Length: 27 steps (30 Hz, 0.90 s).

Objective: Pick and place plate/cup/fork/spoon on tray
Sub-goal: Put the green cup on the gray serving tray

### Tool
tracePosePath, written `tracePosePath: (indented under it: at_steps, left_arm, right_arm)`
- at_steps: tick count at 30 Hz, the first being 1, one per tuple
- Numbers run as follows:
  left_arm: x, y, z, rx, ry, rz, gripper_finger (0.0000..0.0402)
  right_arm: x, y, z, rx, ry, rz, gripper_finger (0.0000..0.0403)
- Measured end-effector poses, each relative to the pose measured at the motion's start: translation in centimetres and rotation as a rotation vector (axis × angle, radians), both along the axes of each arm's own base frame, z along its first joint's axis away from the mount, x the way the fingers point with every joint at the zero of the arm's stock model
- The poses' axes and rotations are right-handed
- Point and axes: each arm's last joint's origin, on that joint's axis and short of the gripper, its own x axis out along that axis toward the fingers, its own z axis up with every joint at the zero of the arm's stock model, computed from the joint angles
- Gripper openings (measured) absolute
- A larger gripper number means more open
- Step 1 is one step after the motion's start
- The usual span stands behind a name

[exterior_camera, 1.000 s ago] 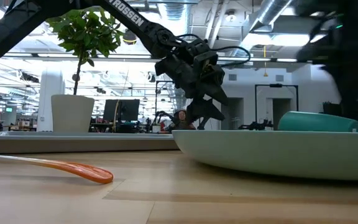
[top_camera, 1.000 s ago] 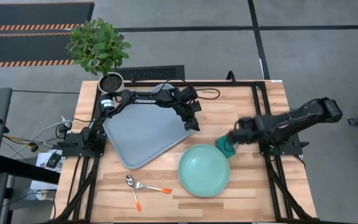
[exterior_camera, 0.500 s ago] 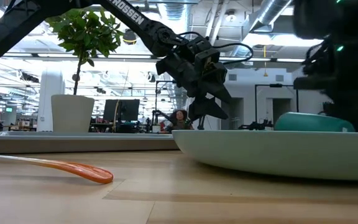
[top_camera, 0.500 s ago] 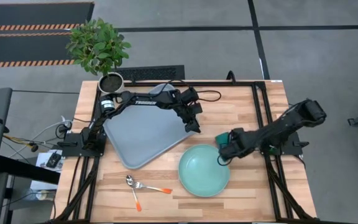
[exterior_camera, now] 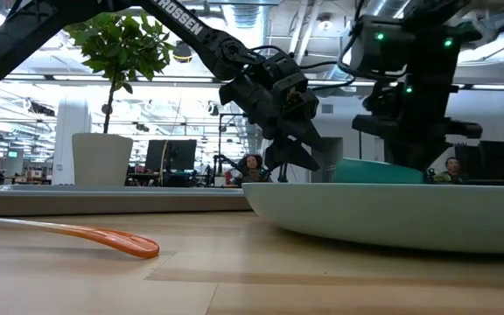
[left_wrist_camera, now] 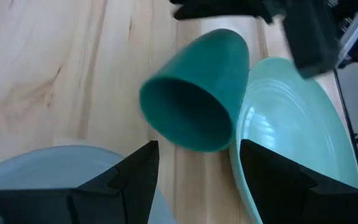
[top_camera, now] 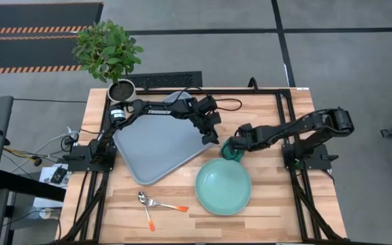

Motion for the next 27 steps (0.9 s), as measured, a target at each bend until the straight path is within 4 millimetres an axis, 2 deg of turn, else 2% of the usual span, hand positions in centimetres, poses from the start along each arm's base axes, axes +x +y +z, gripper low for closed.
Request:
tracePosePath:
  at_steps: [7,12,17,22,27]
  left_arm:
    - [0.0,-0.7,-0.1,-0.062,0.016,-0.035,0.0212]
    - [0.5,-2.9,0.0,-0.091,0.027,-0.074,0.0212]
    - [1.0,-4.9,0.0,-0.045,0.018,-0.095,0.0212]
    - [1.6,-5.4,0.3,0.001,-0.023,-0.069,0.0212]
    - [1.7,-5.3,0.1,0.072,-0.023,-0.019,0.0212]
  right_arm:
    - [0.0,-0.4,0.0,0.001,0.006,0.003,0.0091]
    - [-0.4,0.0,0.2,0.001,0.017,-0.026,0.0091]
    - [-2.0,0.8,1.8,-0.026,0.009,-0.063,0.0091]
    - [-2.6,1.9,2.5,-0.023,-0.025,-0.074,0.0091]
    - [-2.2,2.8,1.3,-0.050,0.014,-0.082,0.0091]
